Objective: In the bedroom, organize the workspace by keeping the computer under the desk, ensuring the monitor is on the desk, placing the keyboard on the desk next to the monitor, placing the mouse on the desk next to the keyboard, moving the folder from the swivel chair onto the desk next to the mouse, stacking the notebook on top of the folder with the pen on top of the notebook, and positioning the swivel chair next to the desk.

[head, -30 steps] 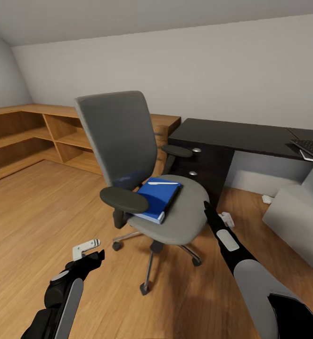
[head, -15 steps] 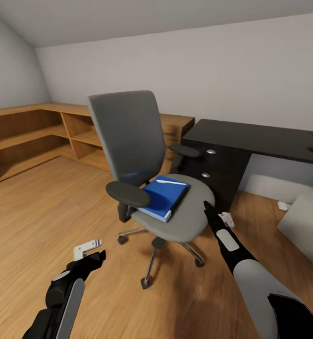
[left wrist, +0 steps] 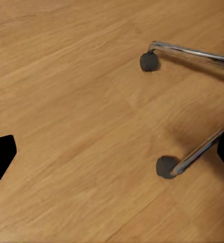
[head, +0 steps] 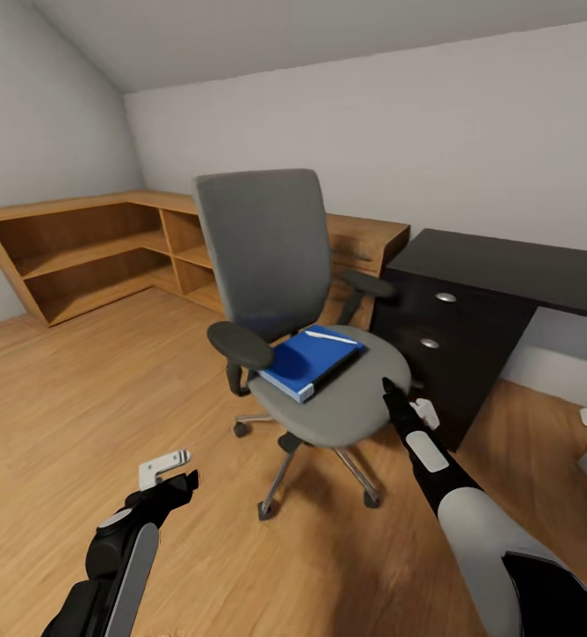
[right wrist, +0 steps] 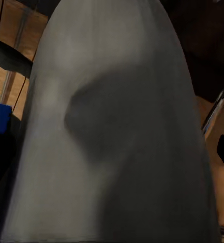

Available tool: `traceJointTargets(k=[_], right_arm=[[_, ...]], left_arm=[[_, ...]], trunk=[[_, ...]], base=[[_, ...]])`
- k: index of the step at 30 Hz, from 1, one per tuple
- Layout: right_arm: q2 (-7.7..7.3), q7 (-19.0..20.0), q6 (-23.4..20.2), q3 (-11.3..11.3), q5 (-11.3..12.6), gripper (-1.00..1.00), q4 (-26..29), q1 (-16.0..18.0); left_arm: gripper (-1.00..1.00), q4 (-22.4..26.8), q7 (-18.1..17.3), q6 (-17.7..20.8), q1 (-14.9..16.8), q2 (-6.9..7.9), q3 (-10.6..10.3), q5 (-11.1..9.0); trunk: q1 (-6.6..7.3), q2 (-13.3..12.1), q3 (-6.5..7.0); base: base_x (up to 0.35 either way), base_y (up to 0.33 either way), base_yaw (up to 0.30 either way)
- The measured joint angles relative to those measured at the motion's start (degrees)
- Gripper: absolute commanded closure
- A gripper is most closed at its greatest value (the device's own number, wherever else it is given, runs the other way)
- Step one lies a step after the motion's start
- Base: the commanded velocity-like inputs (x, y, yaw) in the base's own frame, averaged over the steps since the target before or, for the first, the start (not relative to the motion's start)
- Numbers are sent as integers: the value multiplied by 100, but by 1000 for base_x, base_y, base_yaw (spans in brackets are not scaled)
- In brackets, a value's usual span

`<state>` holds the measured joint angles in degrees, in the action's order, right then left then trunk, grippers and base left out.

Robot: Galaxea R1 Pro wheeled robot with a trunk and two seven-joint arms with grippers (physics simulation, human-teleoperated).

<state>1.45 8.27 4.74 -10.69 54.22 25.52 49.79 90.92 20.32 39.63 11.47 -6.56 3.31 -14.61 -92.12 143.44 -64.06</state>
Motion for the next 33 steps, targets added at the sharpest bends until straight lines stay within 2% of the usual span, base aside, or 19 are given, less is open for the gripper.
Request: traceJointTargets(k=[13,21,27,33], right_arm=[[1,-14,1,108,-1,-100,-3,-2],[7,-14,1,115,-1,-100,0,-1],[6,-13,0,186,-4,-100,-1,-1],[10,10,-1,229,11,-100,4,1]], left_arm=[[-100,-14,11,0,0,0,-1,3],[-100,-34,9,1,0,0,-11,9],[-100,-35,7,1,0,0,-17,10],[-100,-46,7,0,1,0,-18,10]], trunk=[[0,0,-1],[3,0,0],[3,0,0],[0,0,0]], base=[[1,0,261],[276,0,246],[277,0,36],[61,0,12]])
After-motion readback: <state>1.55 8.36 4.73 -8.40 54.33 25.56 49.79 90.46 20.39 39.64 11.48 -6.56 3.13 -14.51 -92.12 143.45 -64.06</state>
